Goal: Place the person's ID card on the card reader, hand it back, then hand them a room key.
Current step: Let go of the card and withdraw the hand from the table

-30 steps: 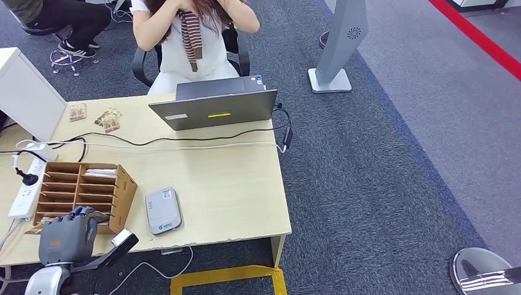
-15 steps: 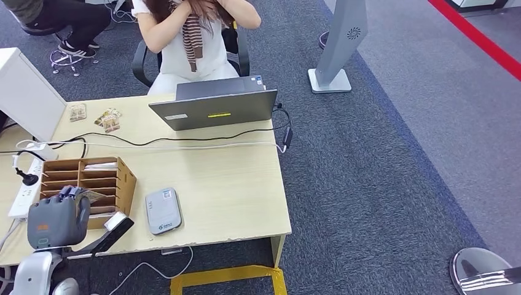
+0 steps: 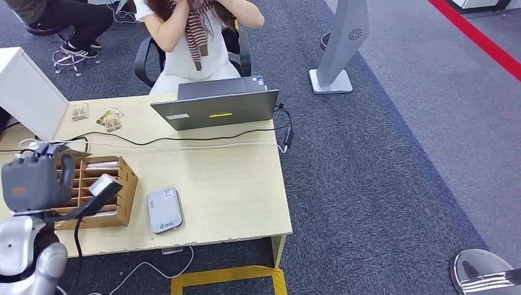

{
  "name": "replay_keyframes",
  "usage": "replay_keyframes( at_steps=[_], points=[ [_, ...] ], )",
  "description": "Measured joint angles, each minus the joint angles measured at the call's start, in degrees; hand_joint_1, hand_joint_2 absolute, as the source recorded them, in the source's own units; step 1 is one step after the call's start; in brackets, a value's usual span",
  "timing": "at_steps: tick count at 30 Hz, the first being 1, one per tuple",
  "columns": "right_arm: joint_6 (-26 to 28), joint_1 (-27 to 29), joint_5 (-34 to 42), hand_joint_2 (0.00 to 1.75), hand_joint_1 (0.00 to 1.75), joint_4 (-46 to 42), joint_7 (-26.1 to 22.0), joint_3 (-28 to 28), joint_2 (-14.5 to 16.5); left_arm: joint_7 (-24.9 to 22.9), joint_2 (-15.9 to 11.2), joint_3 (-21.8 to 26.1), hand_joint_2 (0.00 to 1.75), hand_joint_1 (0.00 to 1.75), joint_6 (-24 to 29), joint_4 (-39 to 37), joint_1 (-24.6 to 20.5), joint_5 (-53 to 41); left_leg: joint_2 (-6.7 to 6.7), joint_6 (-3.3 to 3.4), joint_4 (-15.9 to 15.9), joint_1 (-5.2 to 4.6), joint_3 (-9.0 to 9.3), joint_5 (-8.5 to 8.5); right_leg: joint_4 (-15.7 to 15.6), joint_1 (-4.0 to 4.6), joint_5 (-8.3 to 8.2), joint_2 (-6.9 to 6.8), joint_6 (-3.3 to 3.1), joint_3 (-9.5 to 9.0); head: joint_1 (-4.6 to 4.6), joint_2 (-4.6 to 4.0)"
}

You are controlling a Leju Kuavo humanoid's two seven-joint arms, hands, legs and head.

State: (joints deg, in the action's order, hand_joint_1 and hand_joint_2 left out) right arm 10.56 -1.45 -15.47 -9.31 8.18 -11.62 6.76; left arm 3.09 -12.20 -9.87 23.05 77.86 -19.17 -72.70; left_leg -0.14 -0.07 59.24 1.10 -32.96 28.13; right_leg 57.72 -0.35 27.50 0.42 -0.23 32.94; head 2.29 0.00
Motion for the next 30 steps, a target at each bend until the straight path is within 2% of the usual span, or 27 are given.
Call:
replay_keyframes(
  at_steps=[3, 6, 11, 14, 20, 30],
  points=[
    [-0.4, -0.2, -0.8, 1.75, 0.00, 0.0, 0.0, 0.0, -0.1, -1.1, 0.0, -0.3, 1.75, 1.75, -0.3, -3.8, -7.5, -0.1, 0.05, -0.02, 0.0, 0.00, 0.02, -0.06, 0.0, 0.00, -0.09, 0.04, -0.03, 0.00, -0.01, 0.00],
    [-0.9, -0.4, -1.9, 1.75, 0.00, 0.0, 0.5, -0.2, -0.2, -2.1, 0.0, -0.5, 1.75, 1.75, 1.3, -10.7, -14.5, -1.4, 0.07, -0.01, 0.0, 0.00, 0.04, -0.11, 0.0, 0.00, -0.13, 0.06, -0.02, 0.02, 0.00, 0.00],
    [-1.9, -0.6, -3.2, 1.75, 0.00, 0.0, 1.3, -0.9, -0.5, -3.0, 0.1, -0.6, 1.75, 1.75, 4.2, -28.8, -27.8, -4.9, 0.12, -0.03, 0.0, 0.00, 0.04, -0.16, 0.1, 0.00, -0.15, 0.10, -0.04, 0.03, -0.02, 0.00],
    [-2.2, -0.7, -3.6, 1.75, 0.00, 0.0, 1.6, -1.1, -0.6, -3.3, 0.2, -0.6, 1.75, 1.75, 4.2, -37.7, -33.4, -5.6, 0.17, -0.03, 0.0, 0.00, 0.04, -0.16, 0.1, 0.00, -0.15, 0.15, -0.05, 0.04, -0.03, 0.00],
    [-2.3, -0.8, -4.0, 1.75, 0.00, 0.0, 2.0, -1.2, -0.8, -5.0, 1.2, -1.2, 1.75, 1.75, 3.3, -47.5, -38.1, -8.6, 0.16, -0.02, 0.0, -0.01, 0.02, -0.15, 0.1, 0.00, -0.15, 0.14, -0.04, 0.06, -0.03, 0.00],
    [-2.3, -0.8, -4.3, 1.75, 0.00, 0.0, 1.2, -1.6, -0.9, -5.8, 3.4, -3.0, 1.75, 1.75, 2.6, -51.5, -39.3, -11.4, 0.15, -0.02, 0.0, -0.01, 0.02, -0.15, 0.1, 0.00, -0.15, 0.13, -0.04, 0.06, -0.02, 0.00]
  ],
)
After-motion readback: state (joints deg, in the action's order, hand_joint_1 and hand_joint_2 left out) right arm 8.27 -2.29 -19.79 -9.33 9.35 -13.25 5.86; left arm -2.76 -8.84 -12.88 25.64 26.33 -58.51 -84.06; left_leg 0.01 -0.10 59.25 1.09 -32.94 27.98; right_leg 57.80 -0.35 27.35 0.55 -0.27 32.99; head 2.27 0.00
